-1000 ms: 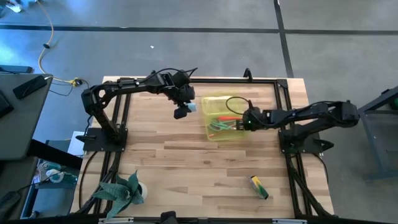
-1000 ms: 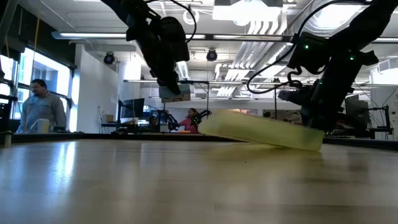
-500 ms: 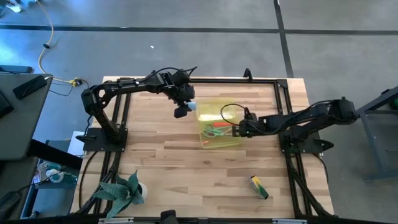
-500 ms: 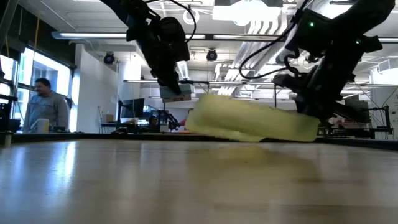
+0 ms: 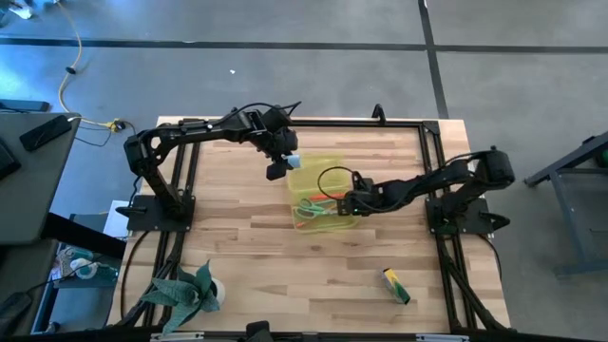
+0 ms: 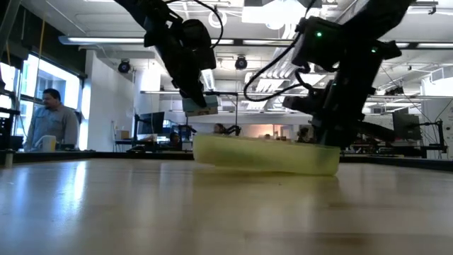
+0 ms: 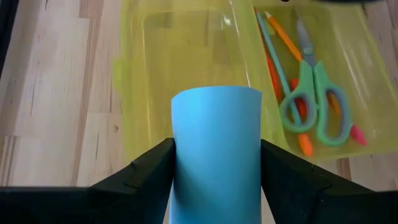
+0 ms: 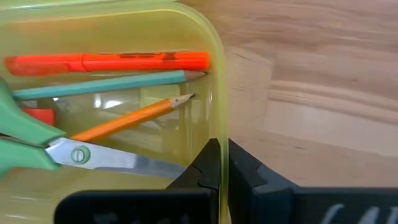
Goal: Pack school essentials
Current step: Put the blue sticky notes into the yellow storage box
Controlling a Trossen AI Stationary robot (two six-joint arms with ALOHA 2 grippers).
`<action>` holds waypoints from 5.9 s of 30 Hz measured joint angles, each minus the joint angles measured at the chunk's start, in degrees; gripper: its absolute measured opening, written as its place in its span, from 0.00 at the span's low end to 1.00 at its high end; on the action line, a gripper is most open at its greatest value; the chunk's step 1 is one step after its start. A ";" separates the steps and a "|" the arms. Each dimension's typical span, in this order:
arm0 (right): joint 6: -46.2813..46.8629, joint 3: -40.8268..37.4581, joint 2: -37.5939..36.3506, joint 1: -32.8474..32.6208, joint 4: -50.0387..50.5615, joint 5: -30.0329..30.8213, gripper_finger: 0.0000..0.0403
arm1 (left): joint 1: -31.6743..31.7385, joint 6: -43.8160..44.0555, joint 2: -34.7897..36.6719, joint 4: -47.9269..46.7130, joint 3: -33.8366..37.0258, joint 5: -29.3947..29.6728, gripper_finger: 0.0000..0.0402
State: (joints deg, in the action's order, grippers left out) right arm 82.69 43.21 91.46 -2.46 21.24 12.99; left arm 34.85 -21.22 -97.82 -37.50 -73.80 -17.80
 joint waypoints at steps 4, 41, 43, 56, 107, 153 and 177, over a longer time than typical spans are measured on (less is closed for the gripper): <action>-0.13 3.90 2.05 0.02 3.79 0.11 0.00 | 0.00 -0.43 0.02 0.01 0.00 -0.01 0.51; -0.58 6.63 2.41 0.20 6.02 -0.57 0.24 | -0.02 -3.01 0.02 1.44 0.02 -0.02 0.51; -0.39 6.63 2.41 0.22 6.11 0.31 0.28 | -0.02 -3.01 0.02 1.44 0.00 -0.02 0.51; -4.66 6.57 -4.47 0.22 12.78 6.08 0.31 | -3.62 -2.51 0.02 2.07 0.02 -0.05 0.51; -35.21 6.54 -19.89 8.48 24.21 20.33 0.31 | -26.36 23.27 -12.61 26.82 -0.02 16.55 0.51; -35.21 6.54 -19.89 8.48 24.17 20.26 0.31 | -26.27 24.34 -13.20 34.27 -0.28 13.49 0.72; -35.21 6.54 -19.89 8.46 24.21 20.92 0.31 | -27.89 20.94 -13.20 26.82 -0.28 14.60 0.73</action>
State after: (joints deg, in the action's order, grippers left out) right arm 47.48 49.76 71.57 6.00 45.45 33.91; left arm 6.96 -0.28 -111.02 -10.68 -74.08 -3.20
